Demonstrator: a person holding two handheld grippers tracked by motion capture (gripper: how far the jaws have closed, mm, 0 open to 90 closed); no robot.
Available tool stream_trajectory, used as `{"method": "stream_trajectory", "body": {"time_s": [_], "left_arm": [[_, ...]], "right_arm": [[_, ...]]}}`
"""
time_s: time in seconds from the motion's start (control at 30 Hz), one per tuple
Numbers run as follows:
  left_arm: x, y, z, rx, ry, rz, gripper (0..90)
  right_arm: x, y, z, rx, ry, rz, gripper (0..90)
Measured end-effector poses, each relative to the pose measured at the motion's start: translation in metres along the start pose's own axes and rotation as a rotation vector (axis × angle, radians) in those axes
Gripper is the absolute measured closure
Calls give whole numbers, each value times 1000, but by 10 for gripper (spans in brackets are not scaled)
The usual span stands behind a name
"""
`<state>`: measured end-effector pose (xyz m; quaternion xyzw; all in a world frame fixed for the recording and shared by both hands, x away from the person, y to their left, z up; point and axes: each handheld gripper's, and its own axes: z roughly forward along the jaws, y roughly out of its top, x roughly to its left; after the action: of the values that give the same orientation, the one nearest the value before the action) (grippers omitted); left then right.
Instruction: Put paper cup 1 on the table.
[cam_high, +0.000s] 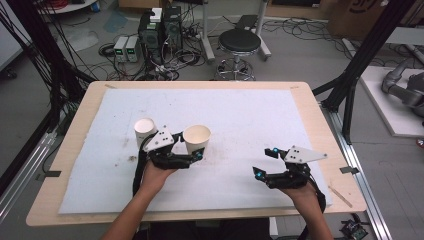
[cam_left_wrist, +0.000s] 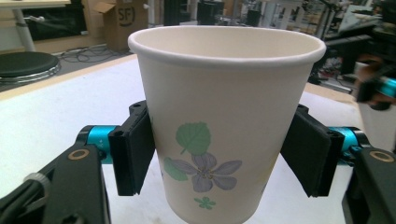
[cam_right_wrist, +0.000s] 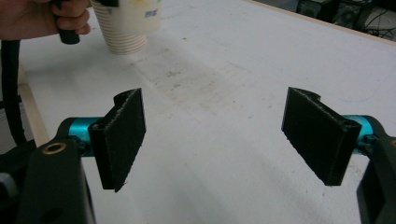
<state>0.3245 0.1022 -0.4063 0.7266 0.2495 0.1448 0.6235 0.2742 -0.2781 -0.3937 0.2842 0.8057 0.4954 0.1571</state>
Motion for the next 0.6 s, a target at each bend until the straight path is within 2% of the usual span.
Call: {"method": "stream_trajectory", "body": {"time_s": [0.23,0.43,0.6], "left_arm": [[16,8,25,-15,59,19,308],[29,7,45,-40,129,4,308],[41,-1,62,-6,197,-6,309]], "right_arm": [[0,1,-1,-8,3,-8,220],[0,0,-2,-12,7,-11,220],[-2,0,-4,-29,13,-5,220]]}}
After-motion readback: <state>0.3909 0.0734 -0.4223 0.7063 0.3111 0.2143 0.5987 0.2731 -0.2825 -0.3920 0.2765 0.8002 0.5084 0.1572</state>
